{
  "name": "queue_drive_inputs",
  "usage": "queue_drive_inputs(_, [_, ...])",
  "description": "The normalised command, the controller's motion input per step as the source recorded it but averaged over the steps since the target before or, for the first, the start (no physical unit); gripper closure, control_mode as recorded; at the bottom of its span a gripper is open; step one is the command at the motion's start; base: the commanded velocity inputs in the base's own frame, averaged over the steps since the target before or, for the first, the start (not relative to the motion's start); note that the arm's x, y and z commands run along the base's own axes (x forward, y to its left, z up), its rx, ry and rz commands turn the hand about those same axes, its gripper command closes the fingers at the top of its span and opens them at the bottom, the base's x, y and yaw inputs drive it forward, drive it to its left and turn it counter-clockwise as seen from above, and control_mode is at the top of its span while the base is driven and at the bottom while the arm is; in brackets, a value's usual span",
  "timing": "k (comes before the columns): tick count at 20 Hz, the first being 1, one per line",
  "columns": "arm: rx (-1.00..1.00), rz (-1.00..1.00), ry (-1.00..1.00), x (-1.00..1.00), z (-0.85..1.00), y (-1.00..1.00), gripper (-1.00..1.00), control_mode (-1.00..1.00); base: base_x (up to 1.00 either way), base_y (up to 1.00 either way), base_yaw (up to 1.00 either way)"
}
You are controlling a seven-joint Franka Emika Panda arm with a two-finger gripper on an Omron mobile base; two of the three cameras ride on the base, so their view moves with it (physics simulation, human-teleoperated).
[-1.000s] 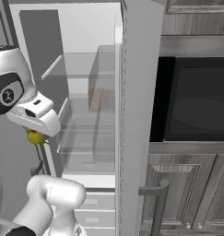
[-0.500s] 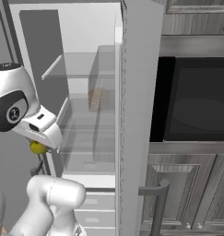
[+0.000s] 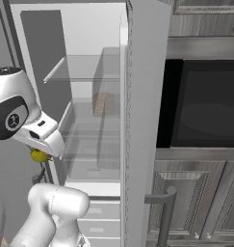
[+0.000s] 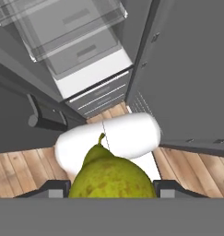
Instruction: Pick up the tangerine and pear from the fridge and place one fruit on each plate on the dining counter.
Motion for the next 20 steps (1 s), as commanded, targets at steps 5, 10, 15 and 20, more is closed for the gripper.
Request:
queue_drive_inputs(5, [0.0,0.0,0.0,0.0,0.0,0.0,1.0,1.0,-0.6,0.02,0.0])
queue_drive_inputs(10, [0.0,0.0,0.0,0.0,0.0,0.0,1.0,1.0,-0.4,0.53,0.14])
queue_drive_inputs(15, [0.0,0.0,0.0,0.0,0.0,0.0,1.0,1.0,-0.37,0.97,0.54])
queue_drive_inputs(20, [0.0,0.0,0.0,0.0,0.0,0.0,1.0,1.0,-0.34,1.0,0.78])
